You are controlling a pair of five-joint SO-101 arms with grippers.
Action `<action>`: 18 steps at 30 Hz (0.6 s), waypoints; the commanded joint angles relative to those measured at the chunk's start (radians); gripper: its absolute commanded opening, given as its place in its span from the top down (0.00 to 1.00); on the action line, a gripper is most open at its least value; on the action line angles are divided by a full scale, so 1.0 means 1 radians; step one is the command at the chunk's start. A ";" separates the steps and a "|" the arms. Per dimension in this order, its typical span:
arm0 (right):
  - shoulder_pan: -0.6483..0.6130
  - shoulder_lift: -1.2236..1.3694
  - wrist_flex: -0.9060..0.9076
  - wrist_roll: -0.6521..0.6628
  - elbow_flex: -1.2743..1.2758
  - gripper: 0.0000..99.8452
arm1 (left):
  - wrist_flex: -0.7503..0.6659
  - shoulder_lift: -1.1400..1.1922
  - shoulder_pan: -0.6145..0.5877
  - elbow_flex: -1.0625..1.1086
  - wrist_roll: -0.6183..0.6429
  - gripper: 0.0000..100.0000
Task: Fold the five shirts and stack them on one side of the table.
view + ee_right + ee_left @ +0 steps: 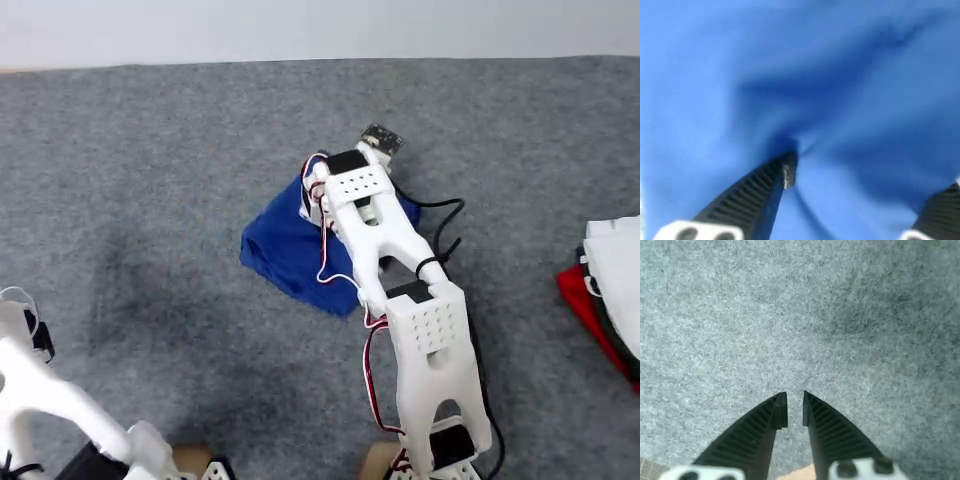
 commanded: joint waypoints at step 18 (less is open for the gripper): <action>0.067 0.010 -0.088 0.063 -0.051 0.99 | -0.029 -0.028 0.008 -0.004 0.003 0.93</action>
